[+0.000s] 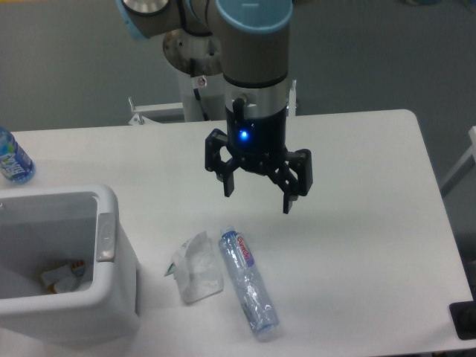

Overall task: Place the trash in the trash can
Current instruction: 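Lower the open gripper toward the crumpled clear plastic bag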

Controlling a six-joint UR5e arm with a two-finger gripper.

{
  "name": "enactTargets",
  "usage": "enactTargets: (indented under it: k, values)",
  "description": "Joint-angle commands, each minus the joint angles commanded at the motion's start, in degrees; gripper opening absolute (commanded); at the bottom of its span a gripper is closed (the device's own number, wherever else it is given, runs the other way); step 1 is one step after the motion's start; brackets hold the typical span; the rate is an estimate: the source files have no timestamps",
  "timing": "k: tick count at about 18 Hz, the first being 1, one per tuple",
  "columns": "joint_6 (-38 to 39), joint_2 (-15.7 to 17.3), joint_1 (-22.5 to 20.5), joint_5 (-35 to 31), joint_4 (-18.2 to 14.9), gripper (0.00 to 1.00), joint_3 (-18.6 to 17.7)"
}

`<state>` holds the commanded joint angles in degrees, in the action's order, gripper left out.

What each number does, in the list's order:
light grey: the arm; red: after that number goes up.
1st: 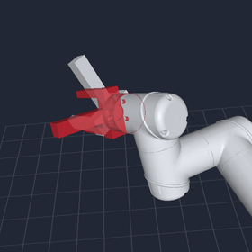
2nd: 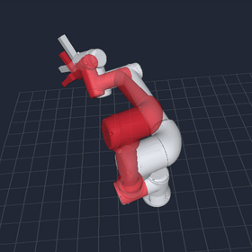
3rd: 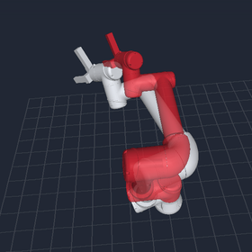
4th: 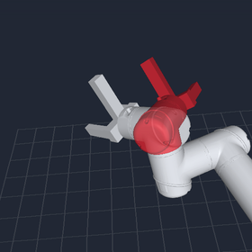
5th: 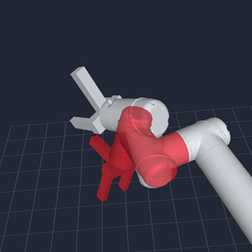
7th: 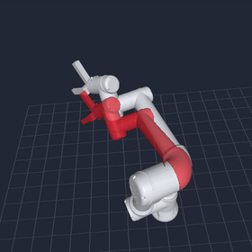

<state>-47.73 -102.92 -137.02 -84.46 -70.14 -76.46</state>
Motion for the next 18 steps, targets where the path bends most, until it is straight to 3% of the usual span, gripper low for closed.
enactTargets:
  k: [7, 12, 13, 18]
  values:
    - [-0.26, -0.70, 0.35, 0.18, 2.02, 1.00, -3.16]
    - [0.88, -1.84, 1.23, 0.35, 10.79, 1.00, -10.01]
    - [0.79, -2.46, 1.84, 0.53, 12.12, 1.00, -11.15]
    - [0.26, -8.25, 4.21, 0.62, 12.75, 1.00, -11.60]
